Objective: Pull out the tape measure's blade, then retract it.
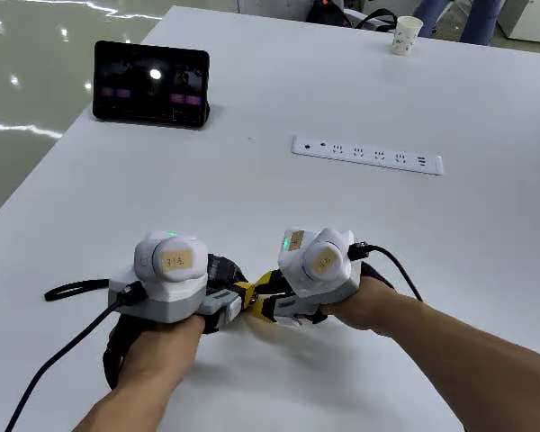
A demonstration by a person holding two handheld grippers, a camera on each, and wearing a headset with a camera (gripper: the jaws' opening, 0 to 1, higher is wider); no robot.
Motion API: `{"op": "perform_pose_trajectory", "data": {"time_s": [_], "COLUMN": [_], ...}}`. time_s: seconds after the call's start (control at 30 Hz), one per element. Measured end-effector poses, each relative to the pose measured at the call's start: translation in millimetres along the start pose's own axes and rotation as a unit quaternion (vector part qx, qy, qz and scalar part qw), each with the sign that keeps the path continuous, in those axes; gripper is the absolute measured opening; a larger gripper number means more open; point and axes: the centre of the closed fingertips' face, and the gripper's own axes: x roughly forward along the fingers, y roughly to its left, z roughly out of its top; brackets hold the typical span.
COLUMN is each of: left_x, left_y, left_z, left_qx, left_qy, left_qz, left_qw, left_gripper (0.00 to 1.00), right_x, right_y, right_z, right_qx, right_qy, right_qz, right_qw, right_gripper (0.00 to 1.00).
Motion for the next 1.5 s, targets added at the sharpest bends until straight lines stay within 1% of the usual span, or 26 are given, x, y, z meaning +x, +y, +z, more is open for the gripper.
{"op": "perform_pose_trajectory", "data": {"time_s": [0.33,0.4,0.47,0.67,0.83,0.93,0.97,1.27,1.5], "left_x": [-0.2,-0.6,-1.6,-5.3,-9.4,-10.4,-11.1,-15.3,-20.4], "left_y": [-0.2,-0.3,-0.4,-1.3,-1.2,-0.2,-1.5,-4.4,-7.1], "left_z": [0.5,0.8,0.1,-5.2,-6.5,-6.6,-7.2,-8.7,-15.9], "left_qx": [-0.001,0.005,0.017,0.023,0.029,0.038,0.039,0.049,0.057], "left_qy": [-0.001,-0.001,0.003,0.015,0.014,0.013,0.013,0.008,0.009], "left_qz": [-0.002,-0.003,-0.001,-0.011,-0.015,-0.014,-0.017,-0.028,-0.045], "left_qw": [1.0000,1.0000,0.9998,0.9996,0.9994,0.9991,0.9990,0.9983,0.9973], "left_gripper": [0.61,0.61,0.61,0.59,0.60,0.66,0.66,0.67,0.68], "right_x": [-6.8,-8.4,-11.1,-18.5,-25.1,-30.1,-32.4,-48.0,-59.2], "right_y": [-5.5,-7.3,-7.2,-5.7,-4.2,-2.8,-3.2,-6.1,-3.1], "right_z": [2.8,1.8,1.1,-8.2,-15.6,-18.1,-19.9,-31.1,-43.9], "right_qx": [0.015,0.018,0.020,0.028,0.035,0.039,0.042,0.068,0.086], "right_qy": [-0.009,-0.009,-0.011,-0.010,-0.010,-0.009,-0.010,-0.016,-0.018], "right_qz": [-0.017,-0.022,-0.025,-0.033,-0.039,-0.043,-0.045,-0.067,-0.080], "right_qw": [0.9997,0.9995,0.9994,0.9990,0.9986,0.9983,0.9980,0.9953,0.9929], "right_gripper": [0.21,0.23,0.24,0.28,0.31,0.32,0.33,0.38,0.42]}}
